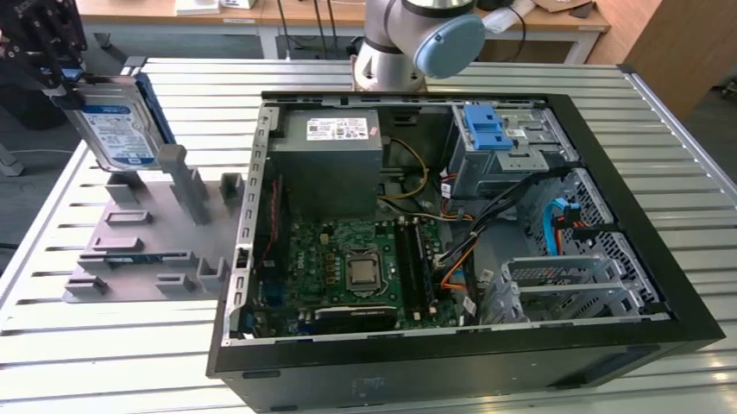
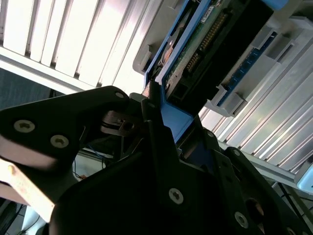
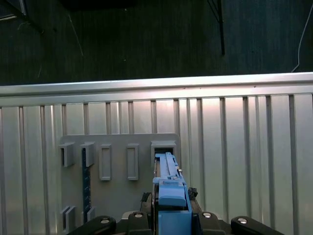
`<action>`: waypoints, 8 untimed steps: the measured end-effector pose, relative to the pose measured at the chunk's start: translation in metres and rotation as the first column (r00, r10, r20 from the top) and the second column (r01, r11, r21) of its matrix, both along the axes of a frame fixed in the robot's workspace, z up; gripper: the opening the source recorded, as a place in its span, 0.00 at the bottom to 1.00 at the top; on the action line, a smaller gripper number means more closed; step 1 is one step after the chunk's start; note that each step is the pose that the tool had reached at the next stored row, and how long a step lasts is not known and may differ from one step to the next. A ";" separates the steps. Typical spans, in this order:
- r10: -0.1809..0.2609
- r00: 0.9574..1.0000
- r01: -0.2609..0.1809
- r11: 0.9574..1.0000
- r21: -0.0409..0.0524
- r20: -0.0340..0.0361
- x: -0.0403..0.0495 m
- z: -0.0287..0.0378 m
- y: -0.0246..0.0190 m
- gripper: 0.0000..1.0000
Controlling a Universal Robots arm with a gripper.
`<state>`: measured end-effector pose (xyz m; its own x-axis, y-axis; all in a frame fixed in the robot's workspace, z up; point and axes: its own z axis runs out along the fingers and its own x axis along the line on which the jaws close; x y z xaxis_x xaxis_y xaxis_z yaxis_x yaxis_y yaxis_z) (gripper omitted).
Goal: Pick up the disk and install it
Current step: 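Pick up the disk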
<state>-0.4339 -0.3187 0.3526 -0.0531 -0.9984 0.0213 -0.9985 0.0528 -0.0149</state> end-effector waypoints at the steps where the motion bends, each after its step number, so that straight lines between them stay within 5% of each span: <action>1: 0.000 1.000 0.000 1.000 0.000 0.000 0.0000 0.0008 0.0000 0.36; 8: 0.000 1.000 0.000 1.000 0.000 0.000 0.0000 0.0070 0.0000 0.36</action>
